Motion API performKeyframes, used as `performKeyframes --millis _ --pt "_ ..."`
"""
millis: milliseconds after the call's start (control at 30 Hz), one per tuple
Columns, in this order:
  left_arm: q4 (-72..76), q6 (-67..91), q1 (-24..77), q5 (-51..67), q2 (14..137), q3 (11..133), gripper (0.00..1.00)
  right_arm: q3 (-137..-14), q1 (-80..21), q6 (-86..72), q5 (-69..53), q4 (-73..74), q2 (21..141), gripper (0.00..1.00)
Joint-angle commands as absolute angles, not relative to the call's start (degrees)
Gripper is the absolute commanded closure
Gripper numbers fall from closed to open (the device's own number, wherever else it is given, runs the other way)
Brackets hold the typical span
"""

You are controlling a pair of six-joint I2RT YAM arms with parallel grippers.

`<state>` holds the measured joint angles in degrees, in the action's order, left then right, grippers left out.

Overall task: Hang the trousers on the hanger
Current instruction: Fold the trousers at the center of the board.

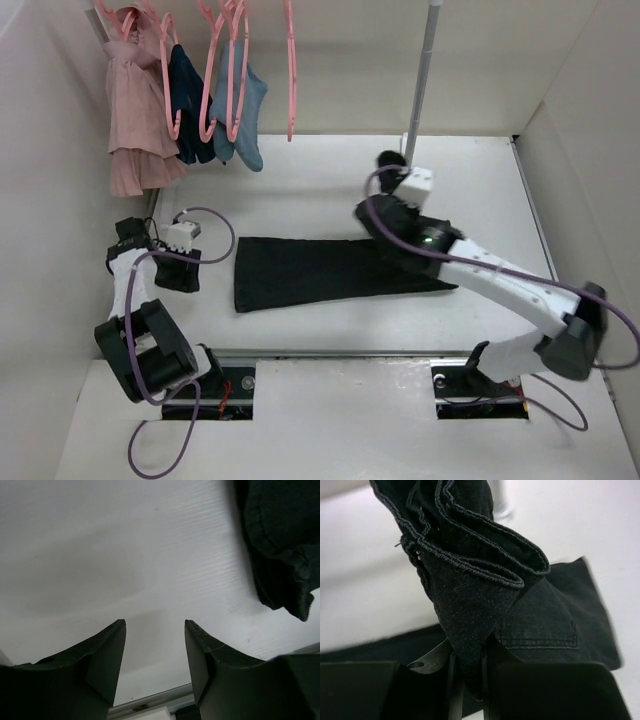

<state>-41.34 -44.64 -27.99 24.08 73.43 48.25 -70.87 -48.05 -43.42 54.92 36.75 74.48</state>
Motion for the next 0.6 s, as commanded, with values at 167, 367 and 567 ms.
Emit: performKeyframes --millis 167,367,567 --pt "-36.13 -39.82 -18.12 26.55 73.82 43.60 0.51 -96.80 -66.79 -55.81 66.18 43.66 100.61 1.00" --pt "-33.93 -37.35 -13.72 23.91 77.95 43.59 0.52 -106.07 -70.30 -57.48 63.63 45.97 112.14 1.00" --pt "-31.91 -36.04 -12.39 22.15 80.68 43.59 0.62 -110.21 -73.38 -50.91 63.63 39.13 115.39 1.00"
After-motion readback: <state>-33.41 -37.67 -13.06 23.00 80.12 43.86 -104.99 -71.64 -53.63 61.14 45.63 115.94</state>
